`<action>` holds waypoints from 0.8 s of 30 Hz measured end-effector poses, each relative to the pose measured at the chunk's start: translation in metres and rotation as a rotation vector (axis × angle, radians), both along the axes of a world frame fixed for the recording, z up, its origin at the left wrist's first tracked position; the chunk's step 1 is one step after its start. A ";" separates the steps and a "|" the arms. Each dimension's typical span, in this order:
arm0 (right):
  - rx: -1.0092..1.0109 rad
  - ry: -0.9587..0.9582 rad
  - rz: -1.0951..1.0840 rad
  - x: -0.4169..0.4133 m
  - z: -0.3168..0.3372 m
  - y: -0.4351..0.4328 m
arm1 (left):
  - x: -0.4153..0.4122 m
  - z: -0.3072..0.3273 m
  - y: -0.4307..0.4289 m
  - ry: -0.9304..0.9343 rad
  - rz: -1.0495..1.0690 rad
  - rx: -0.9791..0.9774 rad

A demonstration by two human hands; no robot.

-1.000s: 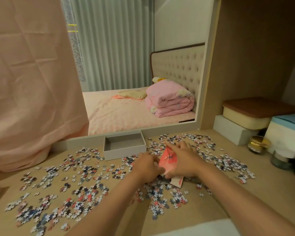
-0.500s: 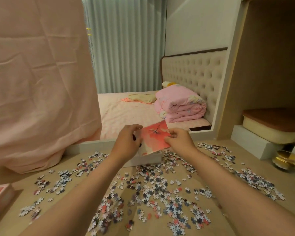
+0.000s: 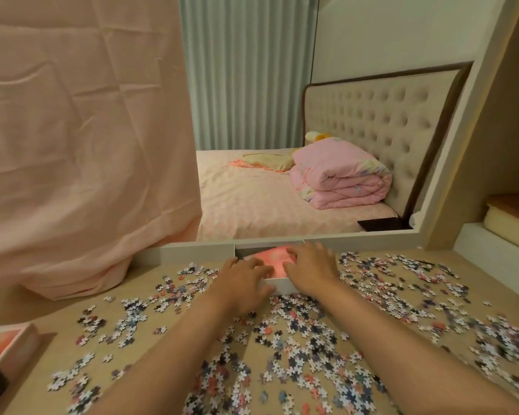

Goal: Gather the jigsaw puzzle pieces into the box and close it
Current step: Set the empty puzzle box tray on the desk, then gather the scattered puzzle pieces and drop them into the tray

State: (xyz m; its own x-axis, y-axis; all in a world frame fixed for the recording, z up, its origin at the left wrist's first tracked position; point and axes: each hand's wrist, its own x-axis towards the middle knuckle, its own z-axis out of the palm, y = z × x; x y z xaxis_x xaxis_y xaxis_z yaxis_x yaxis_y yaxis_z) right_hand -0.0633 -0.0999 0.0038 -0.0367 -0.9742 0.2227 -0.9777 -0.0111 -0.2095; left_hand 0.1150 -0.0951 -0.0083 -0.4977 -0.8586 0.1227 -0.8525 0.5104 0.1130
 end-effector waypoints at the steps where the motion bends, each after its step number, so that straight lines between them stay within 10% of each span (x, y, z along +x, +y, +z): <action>1: 0.023 0.077 0.007 -0.002 0.001 0.000 | 0.000 -0.002 -0.001 -0.017 0.003 0.000; 9: 0.252 0.067 0.210 -0.009 0.003 0.015 | -0.003 0.004 -0.001 0.037 0.007 0.063; 17: -0.003 -0.191 0.230 -0.020 0.038 0.054 | -0.002 -0.001 0.045 0.397 -0.060 -0.293; 24: 0.223 0.061 0.301 -0.018 0.012 0.073 | -0.018 -0.028 0.060 0.150 -0.099 -0.080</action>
State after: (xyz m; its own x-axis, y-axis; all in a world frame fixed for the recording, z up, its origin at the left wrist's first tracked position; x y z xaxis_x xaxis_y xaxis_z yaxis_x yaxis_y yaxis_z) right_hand -0.0811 -0.0266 0.0154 0.2652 -0.9642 -0.0028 -0.9485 -0.2604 -0.1802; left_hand 0.0972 -0.0356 -0.0359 -0.5504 -0.7909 0.2673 -0.7743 0.6033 0.1908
